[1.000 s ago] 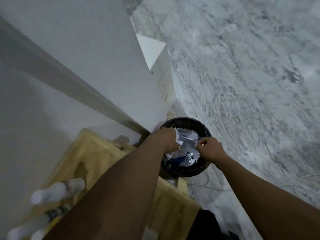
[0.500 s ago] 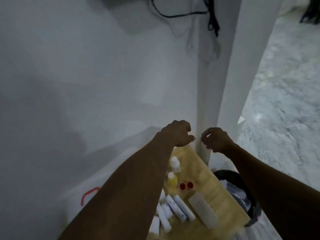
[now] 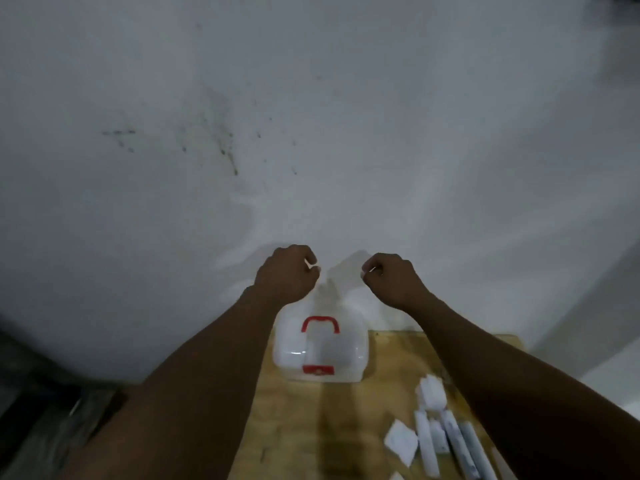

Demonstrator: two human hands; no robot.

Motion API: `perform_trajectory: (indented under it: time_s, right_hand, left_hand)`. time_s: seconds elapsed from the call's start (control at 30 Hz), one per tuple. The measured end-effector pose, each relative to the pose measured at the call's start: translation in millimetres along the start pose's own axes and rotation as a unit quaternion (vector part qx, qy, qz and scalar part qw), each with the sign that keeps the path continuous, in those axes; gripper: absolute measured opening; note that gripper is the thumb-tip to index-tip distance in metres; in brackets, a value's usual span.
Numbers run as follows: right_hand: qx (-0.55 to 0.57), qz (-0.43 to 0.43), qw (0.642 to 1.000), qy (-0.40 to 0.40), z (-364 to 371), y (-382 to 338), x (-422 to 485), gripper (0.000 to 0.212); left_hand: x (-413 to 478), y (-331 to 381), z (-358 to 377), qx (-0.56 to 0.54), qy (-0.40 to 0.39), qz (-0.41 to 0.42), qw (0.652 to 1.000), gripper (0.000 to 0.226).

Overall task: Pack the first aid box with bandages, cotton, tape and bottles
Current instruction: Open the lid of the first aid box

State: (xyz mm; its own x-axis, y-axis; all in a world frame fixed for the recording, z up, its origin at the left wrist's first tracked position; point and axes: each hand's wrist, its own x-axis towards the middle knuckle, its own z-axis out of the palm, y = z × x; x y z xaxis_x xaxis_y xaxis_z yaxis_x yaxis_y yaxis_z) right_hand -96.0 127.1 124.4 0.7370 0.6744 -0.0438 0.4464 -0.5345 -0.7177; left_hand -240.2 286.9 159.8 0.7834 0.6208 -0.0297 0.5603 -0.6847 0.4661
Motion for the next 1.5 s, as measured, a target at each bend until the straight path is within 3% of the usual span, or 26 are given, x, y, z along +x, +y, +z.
perform_trajectory:
  time_s: [0.17, 0.3, 0.43, 0.53, 0.63, 0.8, 0.97, 1.17, 1.5]
  right_hand:
    - [-0.024, -0.059, 0.997, 0.032, 73.0, 29.6, -3.6, 0.019]
    - [-0.061, -0.083, 0.992, 0.075, 120.8, 69.2, -11.8, 0.025]
    - [-0.081, -0.053, 0.983, 0.158, 156.8, 92.4, -23.8, 0.035]
    - [0.009, -0.003, 0.981, 0.192, 175.1, 97.1, -34.3, 0.044]
    - [0.074, 0.006, 0.977, 0.2, 181.7, 95.4, -48.3, 0.046]
    - [0.087, -0.019, 0.972, 0.216, 174.2, 101.0, -100.2, 0.046]
    - [0.087, -0.024, 0.971, 0.221, 168.8, 112.9, -146.6, 0.047]
    - [0.076, -0.05, 0.982, 0.163, 173.0, 127.3, -171.2, 0.056]
    - [0.097, -0.061, 0.978, 0.174, 181.4, 131.6, -174.6, 0.058]
  left_hand:
    - [-19.4, -72.6, 45.1, -0.036, 0.058, -0.039, 0.997, 0.016]
    - [-30.0, -107.6, 98.9, -0.091, 0.083, -0.056, 0.991, 0.028]
    - [-38.7, -130.4, 147.9, -0.162, 0.089, -0.077, 0.98, 0.042]
    - [-47.8, -135.4, 173.1, -0.213, 0.127, -0.075, 0.966, 0.048]
    - [-66.0, -131.7, 182.9, -0.218, 0.169, -0.07, 0.959, 0.05]
    - [-115.7, -125.0, 185.0, -0.207, 0.18, -0.053, 0.96, 0.052]
    - [-162.3, -117.1, 190.2, -0.196, 0.176, -0.03, 0.964, 0.053]
    - [-188.7, -118.5, 201.3, -0.158, 0.148, -0.033, 0.976, 0.064]
    - [-187.0, -126.0, 218.1, -0.223, 0.139, -0.033, 0.964, 0.065]
